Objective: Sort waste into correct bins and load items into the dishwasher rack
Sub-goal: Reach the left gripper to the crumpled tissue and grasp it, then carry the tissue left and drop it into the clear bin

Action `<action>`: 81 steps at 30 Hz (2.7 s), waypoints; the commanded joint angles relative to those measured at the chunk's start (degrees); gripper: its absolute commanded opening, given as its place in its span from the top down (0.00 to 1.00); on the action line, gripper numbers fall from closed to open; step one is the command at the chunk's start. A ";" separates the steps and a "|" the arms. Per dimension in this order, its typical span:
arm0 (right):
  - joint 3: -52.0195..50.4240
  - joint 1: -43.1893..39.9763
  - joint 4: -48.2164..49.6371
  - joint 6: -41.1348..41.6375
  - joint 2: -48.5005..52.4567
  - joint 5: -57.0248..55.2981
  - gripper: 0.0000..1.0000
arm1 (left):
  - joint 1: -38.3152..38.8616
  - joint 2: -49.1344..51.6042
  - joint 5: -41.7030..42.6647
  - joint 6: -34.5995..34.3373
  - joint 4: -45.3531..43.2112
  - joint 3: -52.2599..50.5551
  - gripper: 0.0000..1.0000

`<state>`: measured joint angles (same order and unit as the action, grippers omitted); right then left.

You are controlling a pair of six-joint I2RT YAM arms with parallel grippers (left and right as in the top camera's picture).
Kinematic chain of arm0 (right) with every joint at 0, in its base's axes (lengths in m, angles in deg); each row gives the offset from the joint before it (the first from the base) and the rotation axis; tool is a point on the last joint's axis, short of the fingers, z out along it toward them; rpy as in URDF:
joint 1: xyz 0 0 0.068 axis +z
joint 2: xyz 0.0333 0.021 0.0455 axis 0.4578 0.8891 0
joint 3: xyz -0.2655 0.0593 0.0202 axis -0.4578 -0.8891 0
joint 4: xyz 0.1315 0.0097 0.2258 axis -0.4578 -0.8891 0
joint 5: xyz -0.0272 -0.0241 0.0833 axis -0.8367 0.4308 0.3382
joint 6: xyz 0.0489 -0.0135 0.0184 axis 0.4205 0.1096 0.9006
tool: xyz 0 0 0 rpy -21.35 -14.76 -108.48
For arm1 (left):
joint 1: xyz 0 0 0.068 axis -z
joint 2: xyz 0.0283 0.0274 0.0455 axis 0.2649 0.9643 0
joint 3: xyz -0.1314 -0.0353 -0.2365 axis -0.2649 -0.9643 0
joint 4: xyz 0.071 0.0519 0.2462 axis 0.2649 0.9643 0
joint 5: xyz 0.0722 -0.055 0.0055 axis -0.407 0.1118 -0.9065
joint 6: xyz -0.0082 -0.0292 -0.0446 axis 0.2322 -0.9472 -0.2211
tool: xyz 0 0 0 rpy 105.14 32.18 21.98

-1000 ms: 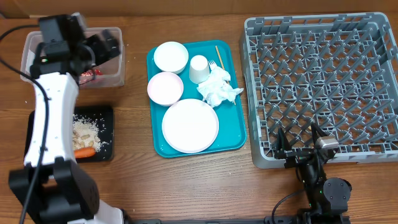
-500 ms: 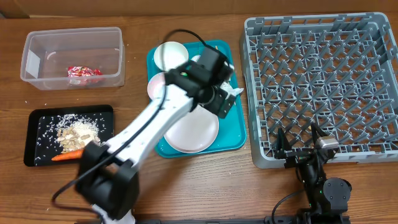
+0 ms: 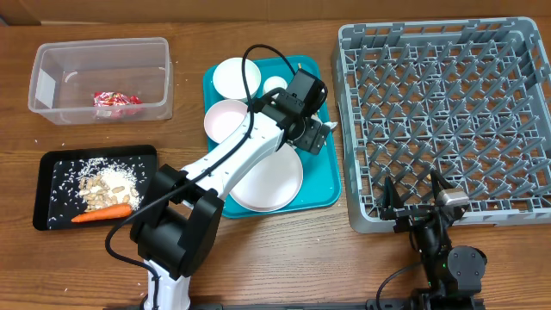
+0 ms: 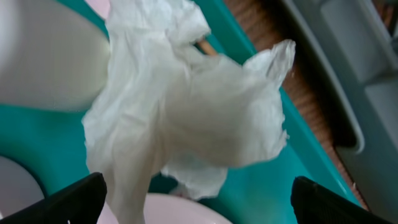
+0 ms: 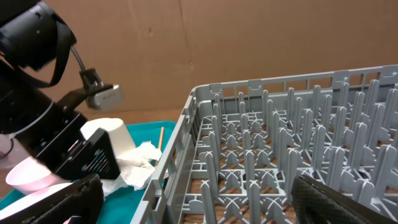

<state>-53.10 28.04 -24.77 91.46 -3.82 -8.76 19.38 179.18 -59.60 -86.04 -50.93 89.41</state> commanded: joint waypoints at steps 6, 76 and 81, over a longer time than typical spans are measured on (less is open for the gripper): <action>-0.59 0.22 0.28 0.26 -0.39 -0.57 0.00 | -0.63 2.21 -0.24 6.73 -1.14 0.22 0.05; -0.59 0.22 0.31 0.26 -0.39 -0.57 0.00 | -51.98 1.73 16.33 -10.16 17.49 24.02 0.00; -0.59 0.22 0.31 0.26 -0.39 -0.57 0.00 | -51.47 1.64 23.93 -10.40 20.72 24.04 0.03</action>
<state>-53.10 28.04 -24.72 91.48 -3.82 -8.78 -32.38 181.56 -42.38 -96.20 -31.56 112.97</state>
